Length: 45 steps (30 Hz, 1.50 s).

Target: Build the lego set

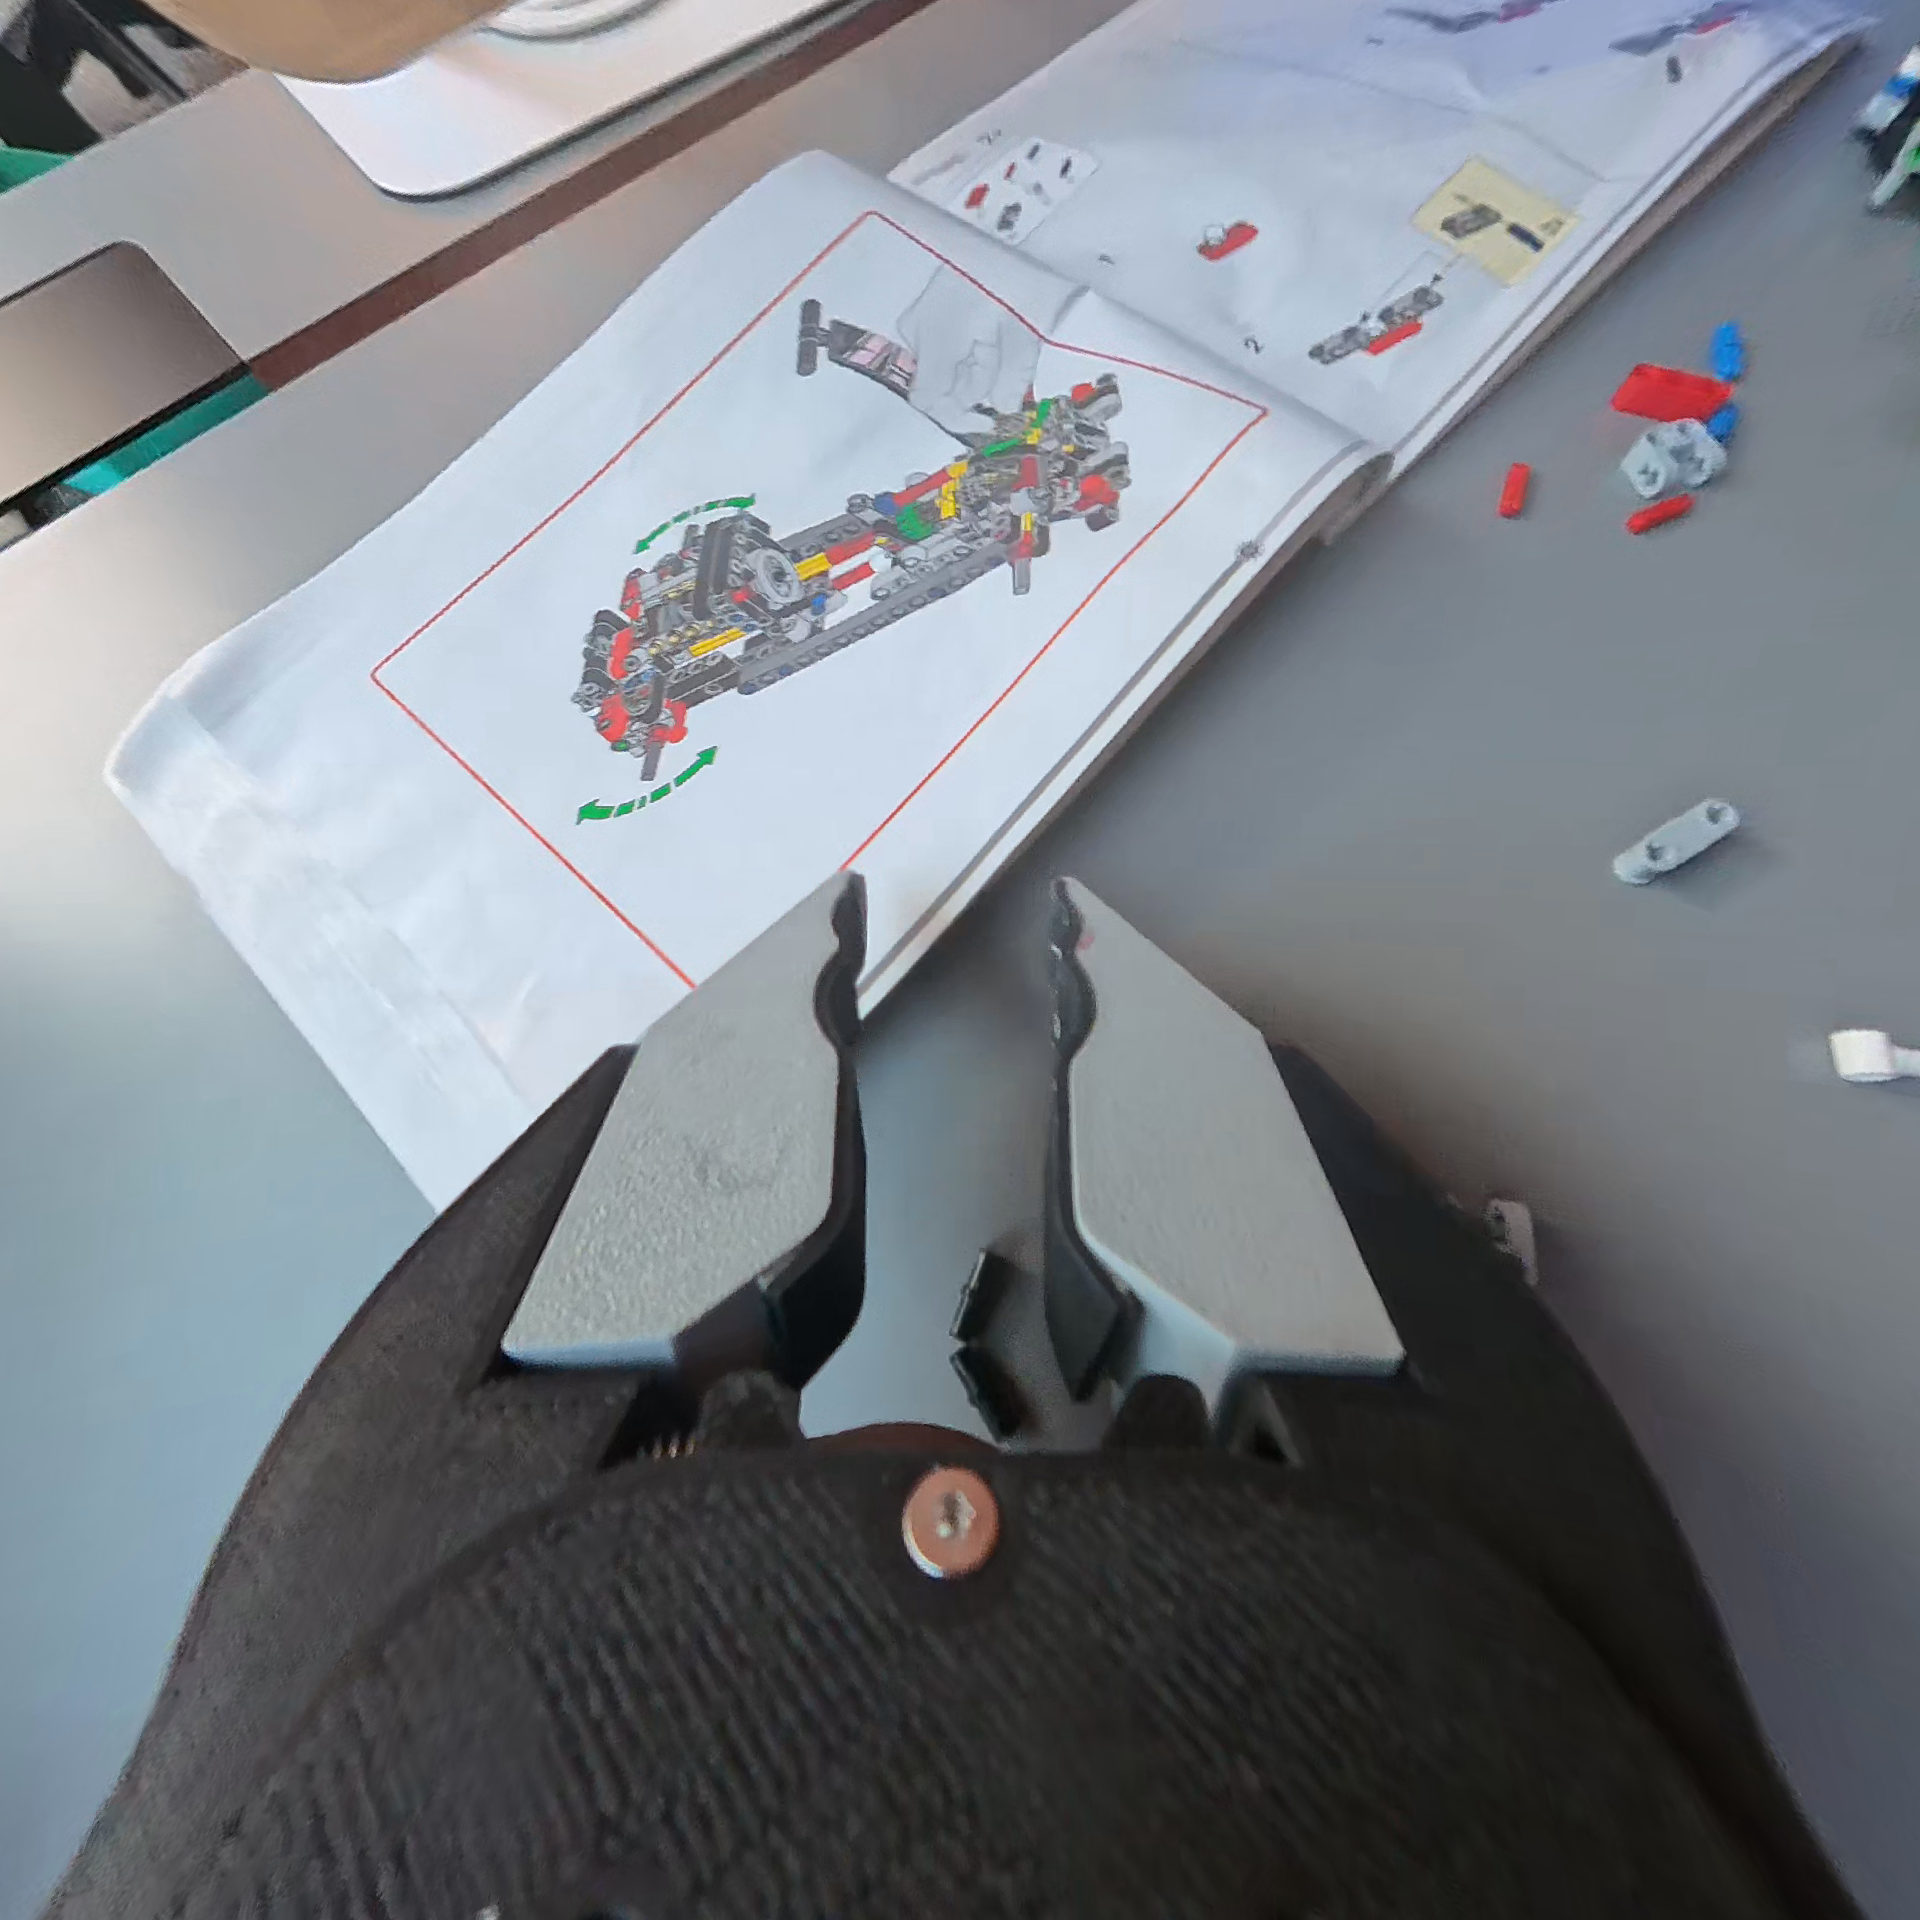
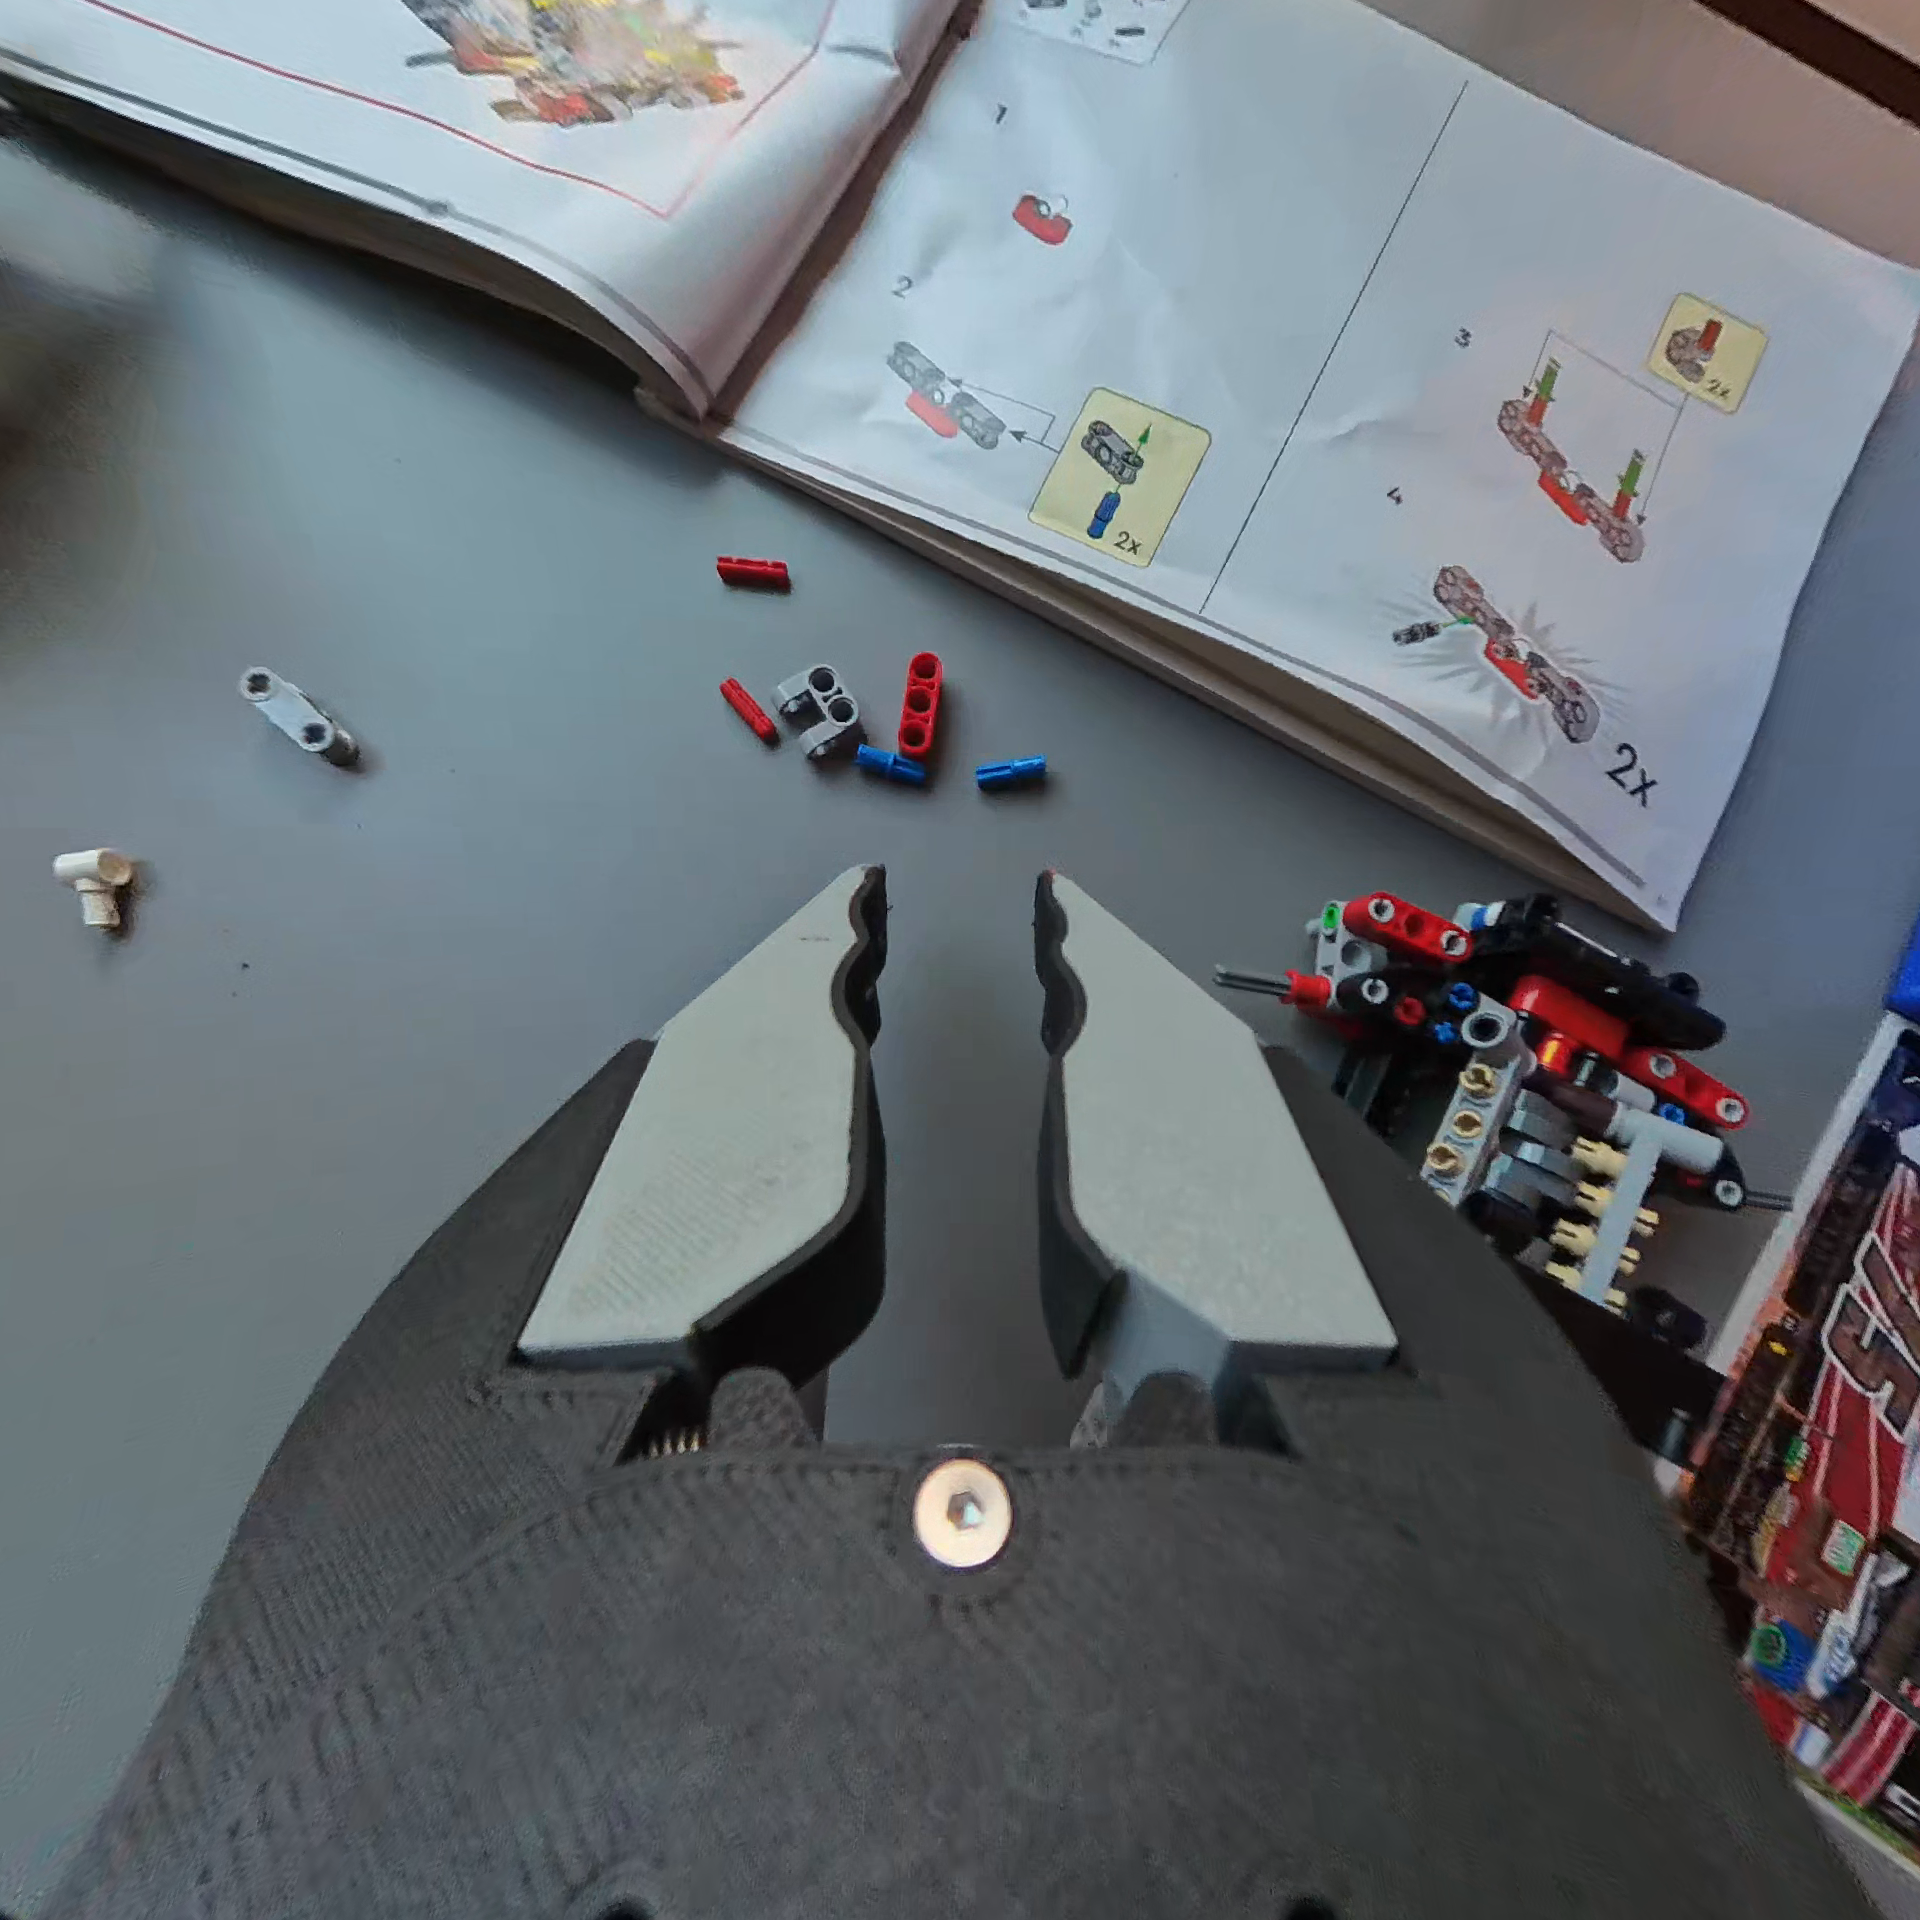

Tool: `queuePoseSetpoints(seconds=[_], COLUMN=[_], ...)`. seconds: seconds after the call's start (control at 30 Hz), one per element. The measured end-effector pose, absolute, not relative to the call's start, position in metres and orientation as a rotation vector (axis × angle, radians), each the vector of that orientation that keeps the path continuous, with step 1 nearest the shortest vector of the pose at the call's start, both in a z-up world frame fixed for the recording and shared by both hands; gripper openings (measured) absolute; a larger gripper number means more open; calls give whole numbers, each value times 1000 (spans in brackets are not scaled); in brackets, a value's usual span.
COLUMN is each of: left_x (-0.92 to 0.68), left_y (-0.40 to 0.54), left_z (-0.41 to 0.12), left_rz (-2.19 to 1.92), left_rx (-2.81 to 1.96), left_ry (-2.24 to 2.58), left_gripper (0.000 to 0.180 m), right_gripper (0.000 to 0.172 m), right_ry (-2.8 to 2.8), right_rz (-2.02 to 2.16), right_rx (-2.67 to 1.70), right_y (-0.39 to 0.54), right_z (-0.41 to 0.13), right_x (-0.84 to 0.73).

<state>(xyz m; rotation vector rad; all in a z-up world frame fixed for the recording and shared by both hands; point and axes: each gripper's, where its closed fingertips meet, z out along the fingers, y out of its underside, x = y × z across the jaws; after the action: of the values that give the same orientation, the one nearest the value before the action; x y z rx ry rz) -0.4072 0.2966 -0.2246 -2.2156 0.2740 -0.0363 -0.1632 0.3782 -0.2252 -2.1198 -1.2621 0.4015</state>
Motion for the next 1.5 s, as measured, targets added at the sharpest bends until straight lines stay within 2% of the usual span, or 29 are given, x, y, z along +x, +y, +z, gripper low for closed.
queuePoseSetpoints(seconds=[0.13,0.27,0.47,0.6,0.7,0.77,0.8,0.93,1.3,1.4,1.5], left_x=[-405,-408,-417,-424,-428,-431,-432,-434,-431,-431,-434], left_y=[302,305,302,302,303,303,303,302,299,298,295], left_z=[-233,-244,-247,-246,-246,-246,-246,-245,-245,-243,-237], left_rz=[22,54,41,95,113,113,111,110,99,67,52], left_rx=[-2274,-2326,-2347,-2341,-2339,-2339,-2338,-2332,-2321,-2322,-2310], left_ry=[334,362,322,311,295,272,263,237,233,226,209], left_gripper=[32,34,3,0,0,0,0,1,3,18,25], right_gripper=[25,27,27,24,17,1,0,0,0,0,3], right_ry=[-1332,-1339,-1299,-1286,-1251,-1248,-1249,-1265,-1184,-1214,-1256], right_rz=[455,507,462,386,307,238,193,-23,-68,55,247], right_rx=[-2076,-2109,-2111,-2127,-2122,-2127,-2124,-2095,-2161,-2124,-2069], right_y=[361,355,366,373,380,385,388,398,412,401,383], right_z=[-212,-228,-240,-249,-250,-251,-252,-252,-251,-242,-230], right_x=[-175,-184,-186,-178,-167,-159,-155,-136,-93,-107,-128])
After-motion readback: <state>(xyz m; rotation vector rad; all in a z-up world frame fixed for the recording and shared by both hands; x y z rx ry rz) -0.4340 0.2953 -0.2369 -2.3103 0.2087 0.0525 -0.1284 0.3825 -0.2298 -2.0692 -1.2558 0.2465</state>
